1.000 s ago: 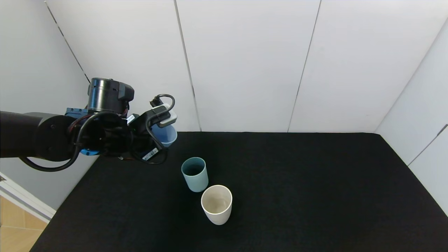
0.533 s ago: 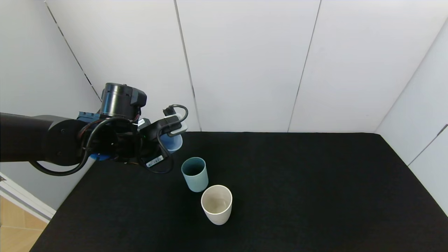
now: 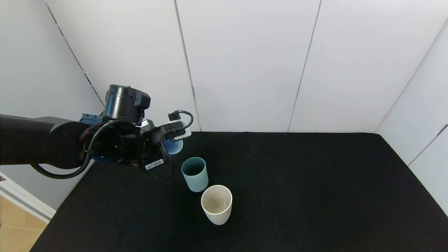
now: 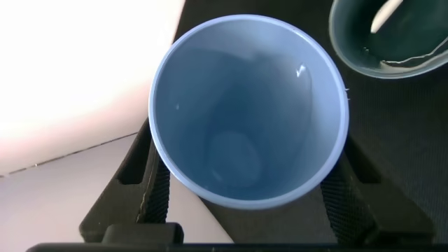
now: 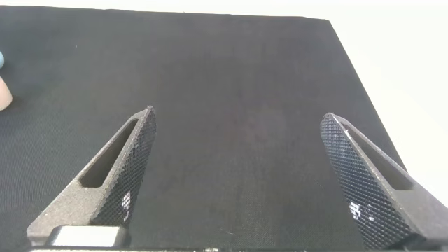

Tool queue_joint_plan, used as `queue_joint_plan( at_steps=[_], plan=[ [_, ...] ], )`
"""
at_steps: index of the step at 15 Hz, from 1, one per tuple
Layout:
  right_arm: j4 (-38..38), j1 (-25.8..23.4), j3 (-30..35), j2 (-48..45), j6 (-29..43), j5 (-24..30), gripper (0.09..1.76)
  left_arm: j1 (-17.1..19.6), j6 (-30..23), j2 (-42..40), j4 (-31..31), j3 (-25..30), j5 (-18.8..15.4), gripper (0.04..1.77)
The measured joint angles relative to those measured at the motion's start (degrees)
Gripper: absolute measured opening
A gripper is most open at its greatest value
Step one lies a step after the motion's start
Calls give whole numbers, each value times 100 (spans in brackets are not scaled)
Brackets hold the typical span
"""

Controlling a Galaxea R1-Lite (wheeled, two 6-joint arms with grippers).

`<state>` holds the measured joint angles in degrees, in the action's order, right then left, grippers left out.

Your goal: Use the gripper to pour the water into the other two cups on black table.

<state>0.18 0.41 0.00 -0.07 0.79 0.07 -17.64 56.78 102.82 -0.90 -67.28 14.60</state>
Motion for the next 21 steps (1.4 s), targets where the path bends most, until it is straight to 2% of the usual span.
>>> queue_joint_plan(
  at_steps=[3,21],
  plan=[
    [0,0,0,0,-2,-2,171,-90,151,0,-4,57,249,123],
    [0,0,0,0,-2,-2,171,-313,611,-23,-17,215,695,122]
  ],
)
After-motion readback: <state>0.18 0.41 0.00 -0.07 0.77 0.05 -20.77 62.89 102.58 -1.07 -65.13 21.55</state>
